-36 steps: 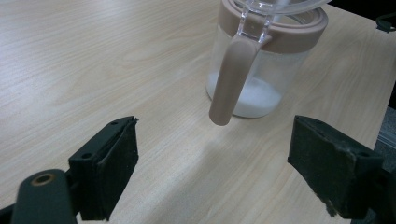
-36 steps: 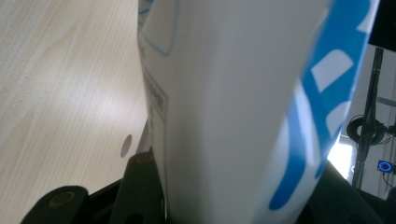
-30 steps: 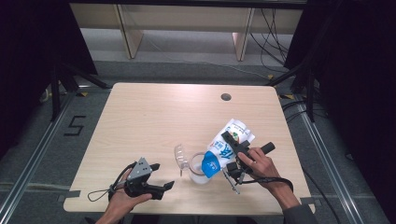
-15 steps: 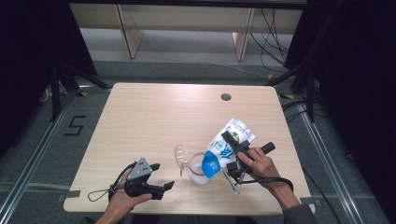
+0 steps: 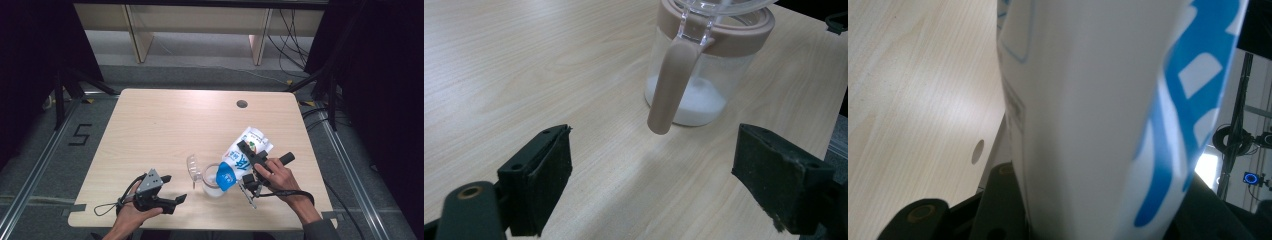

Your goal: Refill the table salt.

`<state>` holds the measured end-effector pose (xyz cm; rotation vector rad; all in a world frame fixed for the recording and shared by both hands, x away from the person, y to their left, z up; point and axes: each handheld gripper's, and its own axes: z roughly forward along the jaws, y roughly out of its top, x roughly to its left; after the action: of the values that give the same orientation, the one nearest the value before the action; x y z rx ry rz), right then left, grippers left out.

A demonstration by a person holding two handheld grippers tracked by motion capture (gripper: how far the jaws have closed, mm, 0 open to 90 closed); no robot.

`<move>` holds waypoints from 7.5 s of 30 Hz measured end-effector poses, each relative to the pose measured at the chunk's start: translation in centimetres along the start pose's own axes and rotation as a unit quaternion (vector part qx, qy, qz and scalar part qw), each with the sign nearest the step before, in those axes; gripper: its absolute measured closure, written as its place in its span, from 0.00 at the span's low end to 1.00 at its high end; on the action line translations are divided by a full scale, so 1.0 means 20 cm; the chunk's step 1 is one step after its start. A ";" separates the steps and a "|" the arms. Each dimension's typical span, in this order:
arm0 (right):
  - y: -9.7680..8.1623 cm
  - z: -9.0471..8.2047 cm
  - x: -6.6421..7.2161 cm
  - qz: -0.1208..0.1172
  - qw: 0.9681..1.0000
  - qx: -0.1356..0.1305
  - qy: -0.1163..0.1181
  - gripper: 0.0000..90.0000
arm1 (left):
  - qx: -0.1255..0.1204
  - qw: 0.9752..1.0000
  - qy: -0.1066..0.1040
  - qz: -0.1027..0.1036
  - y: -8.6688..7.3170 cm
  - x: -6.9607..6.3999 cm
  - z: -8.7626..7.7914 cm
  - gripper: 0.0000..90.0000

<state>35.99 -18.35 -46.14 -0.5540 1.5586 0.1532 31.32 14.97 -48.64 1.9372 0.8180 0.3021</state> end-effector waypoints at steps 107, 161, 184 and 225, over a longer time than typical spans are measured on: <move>0.01 0.01 -0.04 -0.026 1.000 0.004 0.000 0.87 | 0.000 1.000 -0.003 0.000 0.00 0.00 0.00 0.17; 0.01 0.01 -0.05 -0.008 1.000 -0.001 -0.004 0.92 | 0.005 1.000 -0.003 -0.005 0.00 0.00 0.00 0.17; 0.01 0.02 -0.04 0.066 0.997 -0.012 0.038 0.93 | 0.004 1.000 -0.003 -0.005 0.00 0.00 0.00 0.17; -0.11 0.08 -0.02 0.327 0.937 -0.035 0.120 0.94 | 0.004 1.000 -0.002 -0.005 0.00 0.00 0.00 0.17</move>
<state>38.38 -19.55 -45.29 -0.0859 1.9396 0.6693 31.35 14.95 -48.73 1.9396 0.8254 0.2892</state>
